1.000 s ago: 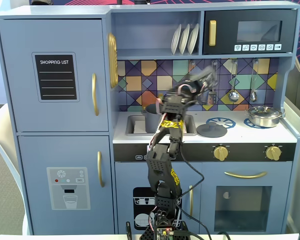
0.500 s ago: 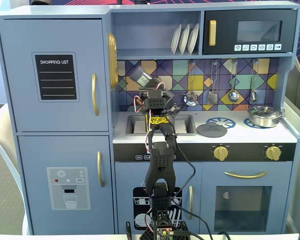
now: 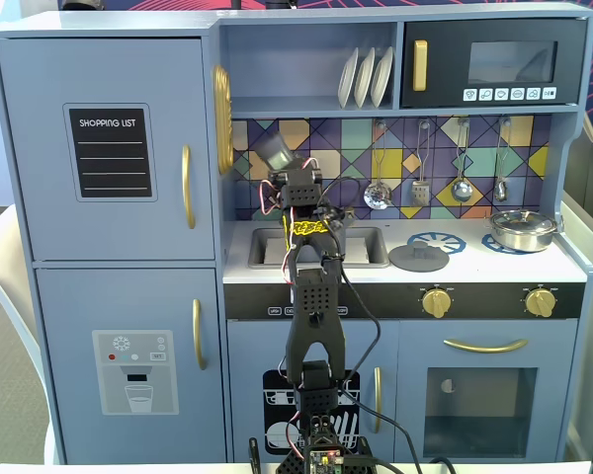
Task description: Put salt in the gray recipient
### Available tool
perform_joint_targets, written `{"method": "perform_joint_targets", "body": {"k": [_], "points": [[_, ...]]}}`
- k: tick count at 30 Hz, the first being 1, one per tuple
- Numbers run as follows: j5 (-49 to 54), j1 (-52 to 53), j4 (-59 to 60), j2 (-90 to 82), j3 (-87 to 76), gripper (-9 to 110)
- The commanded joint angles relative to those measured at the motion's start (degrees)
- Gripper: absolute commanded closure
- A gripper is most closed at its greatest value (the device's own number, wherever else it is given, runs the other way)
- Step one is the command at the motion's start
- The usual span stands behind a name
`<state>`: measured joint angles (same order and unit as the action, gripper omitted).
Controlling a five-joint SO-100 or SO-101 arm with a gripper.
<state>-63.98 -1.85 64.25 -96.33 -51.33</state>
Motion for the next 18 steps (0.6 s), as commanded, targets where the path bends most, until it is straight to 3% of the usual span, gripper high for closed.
{"method": "perform_joint_targets", "body": {"k": [1, 6, 9, 13, 18], "points": [[0.7, 0.4, -0.6, -0.1, 5.7, 101], [4.8, -0.8, -23.0, -3.3, -2.9, 101], [5.5, -1.0, -28.7, -2.9, -3.1, 101], [5.4, -0.9, -24.0, -2.3, -2.4, 101], [0.9, -0.4, -5.4, 2.0, 6.4, 101]]}}
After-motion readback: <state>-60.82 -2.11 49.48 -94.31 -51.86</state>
